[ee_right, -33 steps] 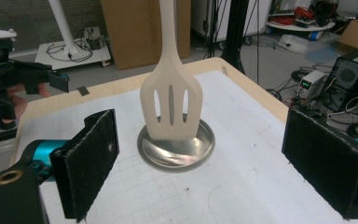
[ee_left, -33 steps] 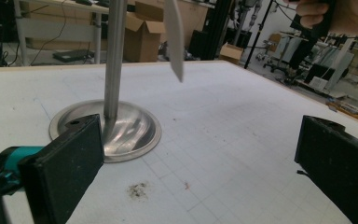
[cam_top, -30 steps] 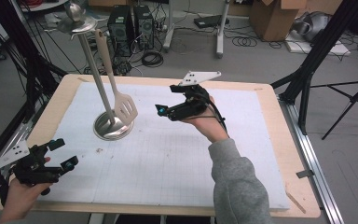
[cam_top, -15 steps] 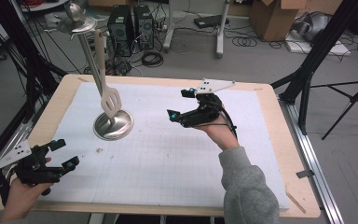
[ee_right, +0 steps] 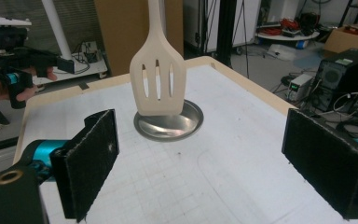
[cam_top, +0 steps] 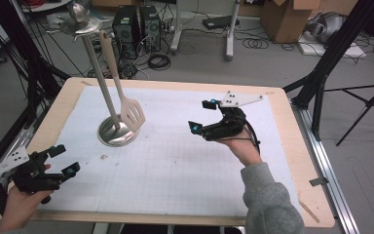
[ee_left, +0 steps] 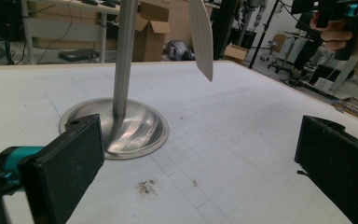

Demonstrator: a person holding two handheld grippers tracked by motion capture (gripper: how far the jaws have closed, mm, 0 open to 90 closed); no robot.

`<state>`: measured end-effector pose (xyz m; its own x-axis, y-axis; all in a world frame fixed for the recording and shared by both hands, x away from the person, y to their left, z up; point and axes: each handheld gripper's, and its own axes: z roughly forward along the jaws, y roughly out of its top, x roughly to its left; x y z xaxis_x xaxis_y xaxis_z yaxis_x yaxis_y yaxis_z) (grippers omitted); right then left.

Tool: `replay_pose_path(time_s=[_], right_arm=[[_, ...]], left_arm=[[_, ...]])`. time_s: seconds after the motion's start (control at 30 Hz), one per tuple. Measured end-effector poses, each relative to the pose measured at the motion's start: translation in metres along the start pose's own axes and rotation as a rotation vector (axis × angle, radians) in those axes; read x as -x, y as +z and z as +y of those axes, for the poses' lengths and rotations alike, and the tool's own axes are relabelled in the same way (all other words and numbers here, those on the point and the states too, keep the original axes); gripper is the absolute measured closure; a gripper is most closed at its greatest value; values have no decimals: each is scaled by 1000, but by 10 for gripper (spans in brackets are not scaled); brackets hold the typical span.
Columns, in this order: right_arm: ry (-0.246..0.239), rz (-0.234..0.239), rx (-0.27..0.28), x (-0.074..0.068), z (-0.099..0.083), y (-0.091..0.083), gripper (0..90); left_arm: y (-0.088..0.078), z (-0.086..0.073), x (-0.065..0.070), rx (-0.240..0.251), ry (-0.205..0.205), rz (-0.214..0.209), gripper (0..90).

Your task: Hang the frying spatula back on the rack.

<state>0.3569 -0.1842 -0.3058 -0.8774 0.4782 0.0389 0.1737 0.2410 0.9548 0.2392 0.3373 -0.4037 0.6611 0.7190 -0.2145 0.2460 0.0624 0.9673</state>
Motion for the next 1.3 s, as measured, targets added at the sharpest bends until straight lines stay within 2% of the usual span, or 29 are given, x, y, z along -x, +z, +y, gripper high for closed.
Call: replay_pose_path(time_s=[0.4,0.77,0.97,1.13,1.3], right_arm=[[40,-35,18,8,-26,-28,101],[43,-48,25,6,-43,-44,101],[46,-50,51,4,-52,-54,101],[56,-67,43,6,-61,-62,101],[54,-84,70,5,-65,-71,101]], left_arm=[[3,-1,0,-15,1,-5,19],[8,-1,1,-19,2,-8,19],[8,-1,1,-19,2,-8,19],[8,-1,2,-20,5,-7,19],[7,-1,1,-17,5,-5,19]])
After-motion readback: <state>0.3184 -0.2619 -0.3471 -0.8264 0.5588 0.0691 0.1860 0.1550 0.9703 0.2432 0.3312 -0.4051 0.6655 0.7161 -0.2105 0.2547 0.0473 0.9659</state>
